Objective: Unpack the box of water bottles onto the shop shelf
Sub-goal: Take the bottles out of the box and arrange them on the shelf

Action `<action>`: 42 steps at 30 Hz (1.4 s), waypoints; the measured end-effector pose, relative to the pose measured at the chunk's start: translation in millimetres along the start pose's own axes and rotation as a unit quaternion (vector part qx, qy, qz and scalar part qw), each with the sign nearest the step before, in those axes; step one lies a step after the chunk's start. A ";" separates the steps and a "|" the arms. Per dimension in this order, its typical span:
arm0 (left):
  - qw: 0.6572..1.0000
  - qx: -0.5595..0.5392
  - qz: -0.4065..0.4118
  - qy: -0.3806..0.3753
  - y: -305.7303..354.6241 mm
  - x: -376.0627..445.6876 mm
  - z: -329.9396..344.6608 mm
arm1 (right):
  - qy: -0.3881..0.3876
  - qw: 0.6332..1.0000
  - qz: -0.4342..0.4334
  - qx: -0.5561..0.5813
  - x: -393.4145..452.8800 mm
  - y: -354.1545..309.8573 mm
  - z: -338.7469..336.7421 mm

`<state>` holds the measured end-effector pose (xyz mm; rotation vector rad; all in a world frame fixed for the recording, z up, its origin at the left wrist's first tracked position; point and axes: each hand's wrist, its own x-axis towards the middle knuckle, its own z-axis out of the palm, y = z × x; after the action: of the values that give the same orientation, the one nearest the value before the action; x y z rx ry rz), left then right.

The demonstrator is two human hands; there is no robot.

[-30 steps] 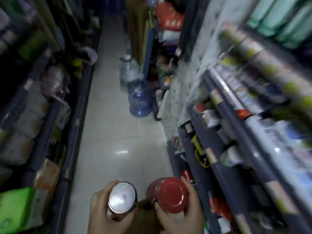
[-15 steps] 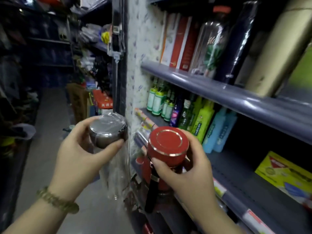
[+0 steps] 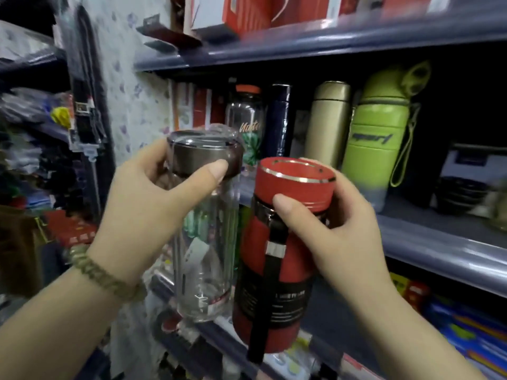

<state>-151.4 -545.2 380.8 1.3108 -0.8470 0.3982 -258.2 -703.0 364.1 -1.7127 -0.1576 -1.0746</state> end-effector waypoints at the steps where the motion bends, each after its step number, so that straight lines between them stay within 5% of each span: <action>1: 1.000 -0.017 0.006 -0.015 4.1 7.8 10.4 | 0.015 1.000 -0.006 -0.006 3.8 -4.4 -8.1; 9: 0.987 -0.142 0.026 -0.071 15.2 38.9 83.9 | 0.088 0.992 -0.027 -0.089 11.5 -26.6 -68.5; 19: 0.985 -0.149 0.039 -0.072 20.2 72.2 114.6 | 0.133 0.984 -0.032 -0.116 41.4 -32.0 -92.9; 42: 0.992 0.063 0.022 0.109 -52.5 136.4 -11.0 | 0.054 0.997 -0.019 -0.051 156.8 22.3 48.2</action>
<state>-23.1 -574.7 445.2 1.3384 -0.6767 0.6277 -125.7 -732.9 458.8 -1.7445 -0.0688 -1.2189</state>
